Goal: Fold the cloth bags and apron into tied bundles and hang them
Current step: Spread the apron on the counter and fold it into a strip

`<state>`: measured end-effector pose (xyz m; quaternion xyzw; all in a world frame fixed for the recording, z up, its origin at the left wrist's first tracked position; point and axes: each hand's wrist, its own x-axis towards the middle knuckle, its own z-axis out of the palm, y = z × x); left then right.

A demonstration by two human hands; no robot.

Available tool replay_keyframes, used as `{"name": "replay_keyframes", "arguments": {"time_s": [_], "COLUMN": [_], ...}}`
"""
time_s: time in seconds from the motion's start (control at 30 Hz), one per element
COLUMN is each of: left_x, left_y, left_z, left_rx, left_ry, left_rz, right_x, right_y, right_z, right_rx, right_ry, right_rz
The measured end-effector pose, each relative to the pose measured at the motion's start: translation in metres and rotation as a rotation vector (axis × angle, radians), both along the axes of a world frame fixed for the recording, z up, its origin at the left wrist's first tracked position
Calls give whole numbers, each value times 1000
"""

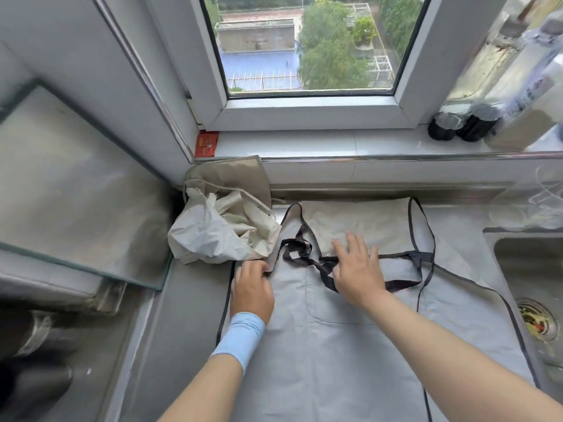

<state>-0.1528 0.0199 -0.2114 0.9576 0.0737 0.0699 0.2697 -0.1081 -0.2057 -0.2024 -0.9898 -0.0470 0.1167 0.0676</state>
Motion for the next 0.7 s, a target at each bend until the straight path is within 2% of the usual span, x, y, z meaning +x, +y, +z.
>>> {"name": "replay_keyframes", "arguments": {"time_s": [0.07, 0.17, 0.27, 0.33, 0.47, 0.53, 0.6, 0.7], "left_x": [-29, -67, -100, -120, -146, -148, -144, -149], "left_y": [11, 18, 17, 13, 7, 8, 11, 20], "left_z": [-1, -3, -1, 1, 8, 10, 13, 23], "left_rx": [27, 77, 161, 163, 138, 42, -72, -24], "left_ry": [141, 421, 520, 537, 687, 741, 763, 790], "left_rz": [150, 372, 430, 446, 512, 542, 587, 531], "right_x": [-24, -68, -110, -134, -164, -171, -174, -177], "right_y": [10, 24, 27, 25, 22, 20, 19, 21], "right_z": [0, -6, -16, -21, -24, -23, -20, -18], "right_rx": [73, 121, 100, 60, -78, -110, -131, -140], "right_ry": [-169, -235, -159, -57, 154, 241, 254, 250], "right_rz": [96, 296, 404, 371, 344, 357, 358, 357]}}
